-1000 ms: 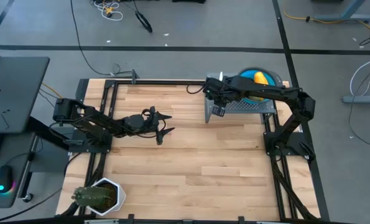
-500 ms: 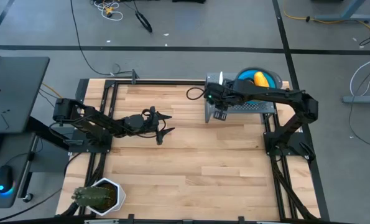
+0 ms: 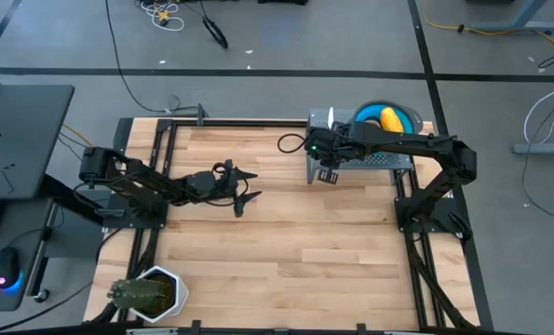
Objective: Pick & Place Fruit
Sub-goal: Put the blue table knife on the shelf, then return to Home Position
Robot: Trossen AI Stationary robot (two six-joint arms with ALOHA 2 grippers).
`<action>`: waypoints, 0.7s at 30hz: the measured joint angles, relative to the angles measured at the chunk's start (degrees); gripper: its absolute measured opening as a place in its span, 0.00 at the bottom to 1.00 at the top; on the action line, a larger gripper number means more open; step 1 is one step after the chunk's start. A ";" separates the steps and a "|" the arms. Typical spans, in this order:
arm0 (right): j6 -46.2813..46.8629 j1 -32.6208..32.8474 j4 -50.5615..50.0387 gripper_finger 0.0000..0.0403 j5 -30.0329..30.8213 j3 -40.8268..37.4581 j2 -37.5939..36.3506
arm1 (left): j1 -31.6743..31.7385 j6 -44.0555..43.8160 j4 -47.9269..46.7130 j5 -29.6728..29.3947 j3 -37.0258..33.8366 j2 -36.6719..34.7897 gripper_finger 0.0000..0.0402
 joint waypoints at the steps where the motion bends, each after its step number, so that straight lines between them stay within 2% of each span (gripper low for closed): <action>1: -0.02 0.09 0.50 0.25 0.42 -0.34 0.00 | 0.00 -0.07 -0.02 0.00 0.00 0.00 0.69; 7: 0.00 0.28 0.52 0.25 1.69 -3.08 -0.06 | 0.00 -0.07 -0.02 0.00 0.00 0.00 0.69; 21: 0.02 2.82 0.43 0.25 6.90 -3.34 -1.03 | 0.00 0.33 0.00 0.00 0.00 0.00 0.69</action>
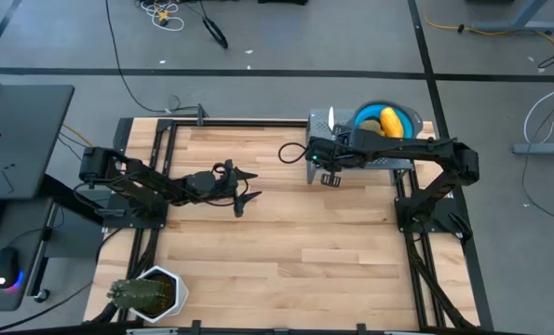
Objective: Pick & Place Fruit
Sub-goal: Return to Home Position
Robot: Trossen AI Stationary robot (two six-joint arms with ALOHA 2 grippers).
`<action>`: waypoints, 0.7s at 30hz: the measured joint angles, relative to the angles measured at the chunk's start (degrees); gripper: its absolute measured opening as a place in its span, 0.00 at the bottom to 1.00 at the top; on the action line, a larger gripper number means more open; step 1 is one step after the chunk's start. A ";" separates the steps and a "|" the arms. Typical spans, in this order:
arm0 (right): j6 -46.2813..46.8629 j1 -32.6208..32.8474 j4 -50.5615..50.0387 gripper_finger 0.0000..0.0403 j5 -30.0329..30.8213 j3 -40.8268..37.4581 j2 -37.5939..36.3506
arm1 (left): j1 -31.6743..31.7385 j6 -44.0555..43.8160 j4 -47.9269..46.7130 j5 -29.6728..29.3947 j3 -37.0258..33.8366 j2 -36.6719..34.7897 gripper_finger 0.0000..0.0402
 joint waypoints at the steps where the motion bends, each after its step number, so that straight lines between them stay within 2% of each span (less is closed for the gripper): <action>1: 0.07 0.12 -0.03 0.25 0.00 0.00 -0.10 | 0.00 0.00 -0.01 0.00 0.00 0.00 0.69; 9: 4.76 1.95 1.98 0.25 0.89 0.00 -2.78 | 0.00 0.02 -0.02 0.00 0.00 0.00 0.69; 14: 8.61 3.40 9.91 0.25 -5.97 -0.87 -7.55 | 0.00 0.00 -0.02 0.01 0.00 0.00 0.69; 21: 13.62 7.04 31.92 0.25 -9.29 -16.55 -15.01 | 0.00 -1.19 0.36 3.77 0.00 0.00 0.69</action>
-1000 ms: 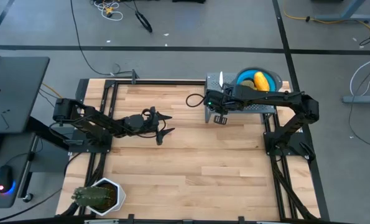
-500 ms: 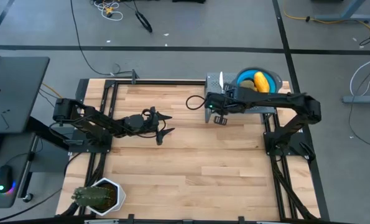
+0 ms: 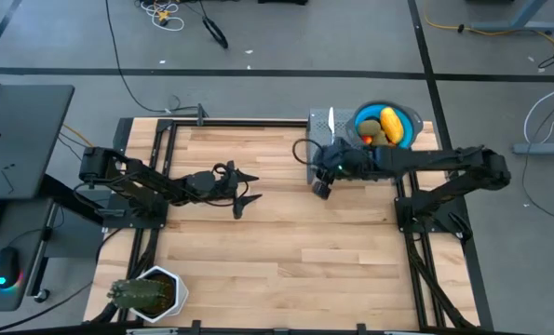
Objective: Pick & Place Fruit
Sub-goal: Return to Home Position
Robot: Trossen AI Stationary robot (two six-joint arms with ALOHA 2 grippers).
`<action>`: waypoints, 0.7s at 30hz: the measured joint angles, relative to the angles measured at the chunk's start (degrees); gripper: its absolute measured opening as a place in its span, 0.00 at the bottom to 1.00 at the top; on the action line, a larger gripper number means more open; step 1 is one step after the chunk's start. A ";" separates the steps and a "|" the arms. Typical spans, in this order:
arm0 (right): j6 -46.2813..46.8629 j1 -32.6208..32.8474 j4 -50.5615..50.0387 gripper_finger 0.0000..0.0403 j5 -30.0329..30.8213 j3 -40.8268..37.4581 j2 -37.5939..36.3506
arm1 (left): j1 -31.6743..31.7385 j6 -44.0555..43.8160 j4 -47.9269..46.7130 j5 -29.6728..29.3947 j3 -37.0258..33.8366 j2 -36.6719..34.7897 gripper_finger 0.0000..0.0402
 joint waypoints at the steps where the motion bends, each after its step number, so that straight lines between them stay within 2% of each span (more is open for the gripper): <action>1: 0.71 0.67 2.97 0.25 -0.02 -2.40 -0.77 | 0.01 -0.49 0.23 0.74 0.00 0.00 0.69; 5: 1.43 3.62 14.48 0.25 -1.21 -9.93 -2.96 | 0.00 -2.58 0.86 3.19 0.02 0.00 0.69; 10: -2.30 6.28 27.07 0.25 -1.34 -17.98 -4.52 | 0.02 -6.55 4.57 4.28 0.02 0.00 0.69; 13: -2.88 7.08 34.16 0.25 1.00 -23.58 -6.69 | 0.02 -7.79 8.22 6.81 0.02 -0.02 0.69; 17: -3.08 8.32 42.93 0.25 2.66 -32.04 -11.82 | 1.66 -9.66 10.58 11.33 0.07 -1.56 0.69; 21: -3.08 9.90 47.71 0.25 2.63 -39.13 -19.42 | 5.98 -12.79 8.00 17.33 0.07 -5.08 0.64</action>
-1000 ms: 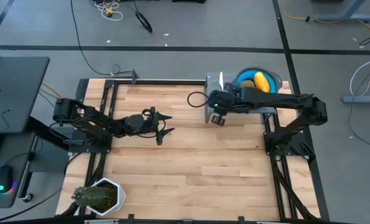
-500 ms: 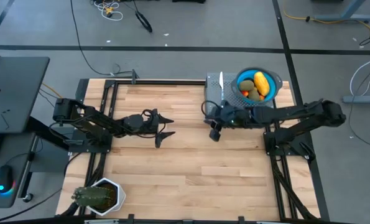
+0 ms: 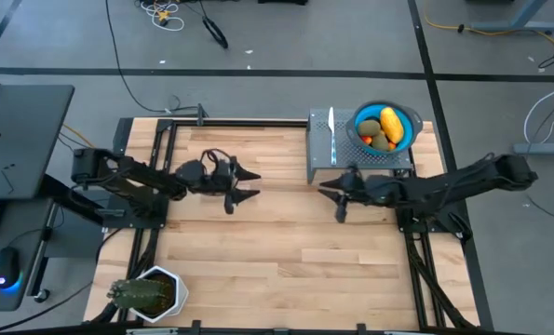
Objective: Pick & Place Fruit
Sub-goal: Return to Home Position
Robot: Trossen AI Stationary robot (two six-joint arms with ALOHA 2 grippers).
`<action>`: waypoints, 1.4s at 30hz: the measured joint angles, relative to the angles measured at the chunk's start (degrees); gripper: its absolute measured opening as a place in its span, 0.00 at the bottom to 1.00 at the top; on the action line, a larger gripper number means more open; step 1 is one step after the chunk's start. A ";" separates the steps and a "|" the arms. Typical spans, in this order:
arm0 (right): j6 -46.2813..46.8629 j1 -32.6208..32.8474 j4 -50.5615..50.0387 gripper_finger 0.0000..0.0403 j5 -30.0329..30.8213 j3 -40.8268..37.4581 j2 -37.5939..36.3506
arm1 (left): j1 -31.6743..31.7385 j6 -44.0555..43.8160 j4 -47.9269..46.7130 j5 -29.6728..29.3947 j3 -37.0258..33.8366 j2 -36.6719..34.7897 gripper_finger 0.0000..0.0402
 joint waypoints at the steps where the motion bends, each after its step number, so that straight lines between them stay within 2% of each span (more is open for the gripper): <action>1: 0.00 0.44 0.29 0.25 0.04 -1.25 -2.09 | 1.15 -0.35 -1.39 0.81 0.00 -1.38 0.62; 7: -0.47 4.11 -0.41 0.25 0.14 -6.36 -13.77 | 4.42 2.38 -14.20 -0.03 -0.02 -11.50 0.42; 10: 0.13 6.29 -0.23 0.25 1.98 -10.36 -18.55 | 2.33 5.31 -22.41 -4.11 -0.04 -17.56 0.29; 13: 1.54 8.20 0.51 0.25 7.00 -14.69 -22.59 | -1.01 8.59 -28.85 -9.77 -0.07 -22.67 0.17; 17: 1.57 9.95 3.49 0.25 10.08 -19.13 -26.90 | -4.32 10.00 -29.44 -13.00 -2.31 -26.38 0.03; 24: -3.20 12.81 6.62 0.25 9.75 -22.70 -31.00 | -6.22 8.21 -12.16 -14.99 -14.92 -28.28 0.03; 26: -3.86 13.12 6.43 0.25 11.46 -23.78 -31.57 | -6.21 7.86 -8.73 -15.11 -17.15 -28.81 0.02; 29: -3.51 13.17 5.48 0.25 13.96 -24.08 -32.11 | -6.27 7.29 -10.36 -13.37 -17.07 -30.27 0.01; 32: -3.47 13.19 6.34 0.25 13.86 -24.08 -32.37 | -6.33 7.28 -10.54 -11.27 -17.09 -30.53 0.02; 35: -3.48 13.44 6.95 0.25 12.60 -24.08 -32.65 | -6.33 7.25 -10.26 -12.01 -17.11 -31.98 0.03; 42: -3.93 15.63 6.86 0.25 13.64 -24.08 -34.64 | -6.29 7.49 -20.31 -13.61 -17.11 -40.42 0.02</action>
